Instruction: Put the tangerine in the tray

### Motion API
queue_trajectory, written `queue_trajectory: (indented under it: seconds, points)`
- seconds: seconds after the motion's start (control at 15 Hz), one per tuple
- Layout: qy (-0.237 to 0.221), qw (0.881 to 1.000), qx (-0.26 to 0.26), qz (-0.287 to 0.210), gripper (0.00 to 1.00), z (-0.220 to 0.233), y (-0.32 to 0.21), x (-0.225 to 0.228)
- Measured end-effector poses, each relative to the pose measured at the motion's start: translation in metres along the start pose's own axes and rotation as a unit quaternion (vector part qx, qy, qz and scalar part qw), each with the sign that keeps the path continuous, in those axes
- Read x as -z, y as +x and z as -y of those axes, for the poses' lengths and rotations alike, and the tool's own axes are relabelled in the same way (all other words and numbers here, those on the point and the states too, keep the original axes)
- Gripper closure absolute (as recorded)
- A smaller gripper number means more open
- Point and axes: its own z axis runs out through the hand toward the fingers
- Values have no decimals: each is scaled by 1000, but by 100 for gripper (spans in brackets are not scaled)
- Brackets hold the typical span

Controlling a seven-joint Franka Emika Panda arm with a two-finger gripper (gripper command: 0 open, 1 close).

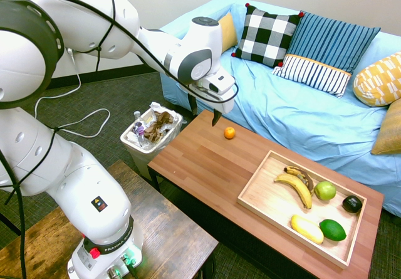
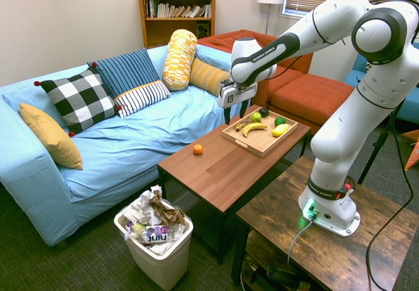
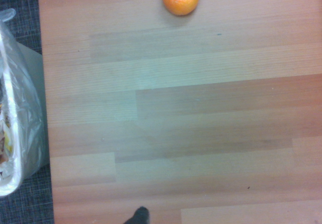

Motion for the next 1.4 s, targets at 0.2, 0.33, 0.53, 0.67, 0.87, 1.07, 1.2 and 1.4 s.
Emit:
queue_trajectory:
  seconds: [0.2, 0.33, 0.53, 0.67, 0.87, 1.07, 1.2, 1.4]
  points:
    - [-1, 1000, -2, 2, 0, 5, 4, -3]
    - [4, 1000, -15, 1, 0, 20, 16, -13]
    - [2, 999, -31, -7, 0, 53, 39, -46]
    - [-4, 999, -32, -11, 0, 75, 56, -75]
    - [-6, 1000, -28, -12, 0, 106, 83, -125]
    - [-12, 999, -33, -12, 0, 129, 107, -167]
    - [-10, 999, -39, -7, 0, 144, 116, -188]
    - [-19, 999, -43, 5, 0, 167, 127, -220]
